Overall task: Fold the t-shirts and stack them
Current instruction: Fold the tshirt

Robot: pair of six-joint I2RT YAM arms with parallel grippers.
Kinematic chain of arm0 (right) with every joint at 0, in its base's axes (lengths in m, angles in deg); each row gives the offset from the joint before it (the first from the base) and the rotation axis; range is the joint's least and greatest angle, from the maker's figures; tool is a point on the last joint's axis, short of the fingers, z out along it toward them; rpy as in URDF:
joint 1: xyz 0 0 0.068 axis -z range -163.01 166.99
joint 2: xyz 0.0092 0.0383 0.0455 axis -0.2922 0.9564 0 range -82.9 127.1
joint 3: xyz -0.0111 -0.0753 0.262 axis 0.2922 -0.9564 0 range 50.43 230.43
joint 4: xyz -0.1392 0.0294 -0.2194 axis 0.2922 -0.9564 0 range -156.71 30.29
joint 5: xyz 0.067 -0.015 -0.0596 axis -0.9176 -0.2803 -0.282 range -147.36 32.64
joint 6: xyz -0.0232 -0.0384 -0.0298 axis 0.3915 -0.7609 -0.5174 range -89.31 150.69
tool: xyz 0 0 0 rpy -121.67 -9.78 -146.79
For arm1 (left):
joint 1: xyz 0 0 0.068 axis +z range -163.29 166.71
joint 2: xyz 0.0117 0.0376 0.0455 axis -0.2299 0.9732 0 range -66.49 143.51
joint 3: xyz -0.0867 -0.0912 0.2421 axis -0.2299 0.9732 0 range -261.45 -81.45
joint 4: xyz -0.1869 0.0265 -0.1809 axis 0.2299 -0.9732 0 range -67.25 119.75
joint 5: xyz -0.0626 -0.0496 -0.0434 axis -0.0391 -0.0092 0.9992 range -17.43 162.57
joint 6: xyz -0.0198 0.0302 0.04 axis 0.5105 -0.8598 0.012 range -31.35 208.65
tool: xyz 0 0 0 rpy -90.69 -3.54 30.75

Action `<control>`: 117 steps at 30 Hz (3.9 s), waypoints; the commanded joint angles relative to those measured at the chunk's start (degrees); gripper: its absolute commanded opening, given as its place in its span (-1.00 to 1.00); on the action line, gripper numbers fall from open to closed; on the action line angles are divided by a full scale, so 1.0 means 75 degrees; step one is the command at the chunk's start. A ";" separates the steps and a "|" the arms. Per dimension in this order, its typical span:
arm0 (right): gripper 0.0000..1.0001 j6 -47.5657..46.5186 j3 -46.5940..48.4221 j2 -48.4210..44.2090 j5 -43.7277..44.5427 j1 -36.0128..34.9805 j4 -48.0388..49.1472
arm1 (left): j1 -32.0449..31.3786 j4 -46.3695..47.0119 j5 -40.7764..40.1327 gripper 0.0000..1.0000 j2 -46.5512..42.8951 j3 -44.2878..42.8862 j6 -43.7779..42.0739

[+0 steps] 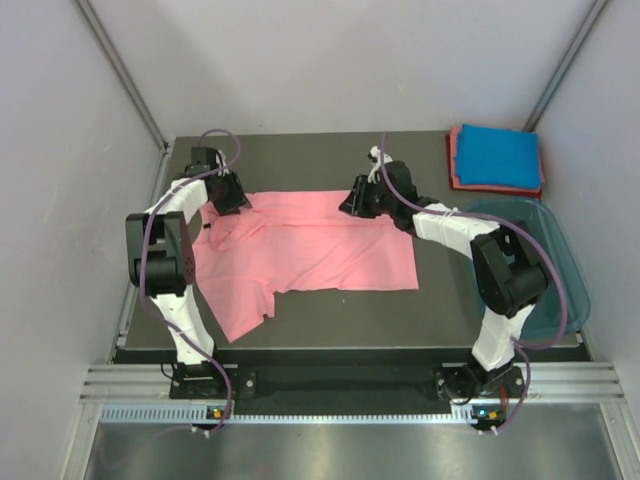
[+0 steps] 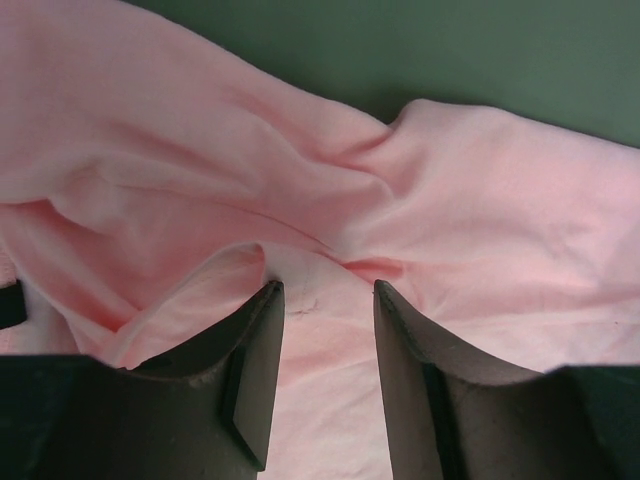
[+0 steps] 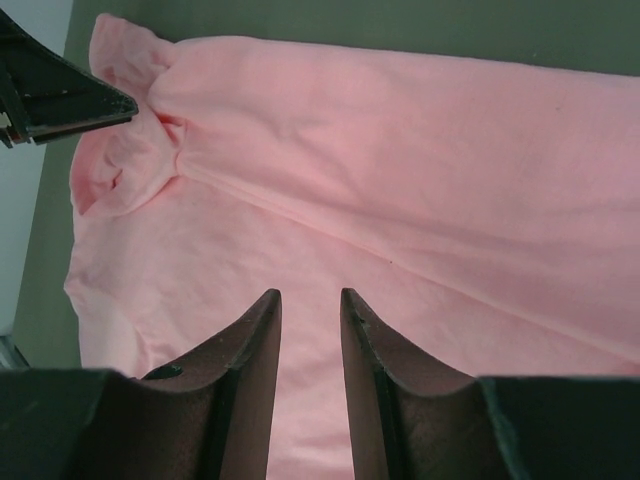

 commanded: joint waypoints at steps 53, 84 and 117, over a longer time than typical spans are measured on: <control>-0.38 0.0102 -0.0730 -0.1609 0.0167 0.0362 0.0223 | -0.0969 -0.0025 -0.0604 -1.00 -0.1140 0.0611 0.0200; -0.19 0.0958 0.0170 -0.0369 0.0354 -0.0574 -0.0351 | 0.1407 -0.0448 0.0259 -0.17 -0.3017 0.2732 0.1044; -0.72 0.1603 0.5493 0.4484 0.0976 -0.2802 -0.0351 | 0.1773 -0.0412 0.0568 -1.00 -0.1656 0.2217 0.0927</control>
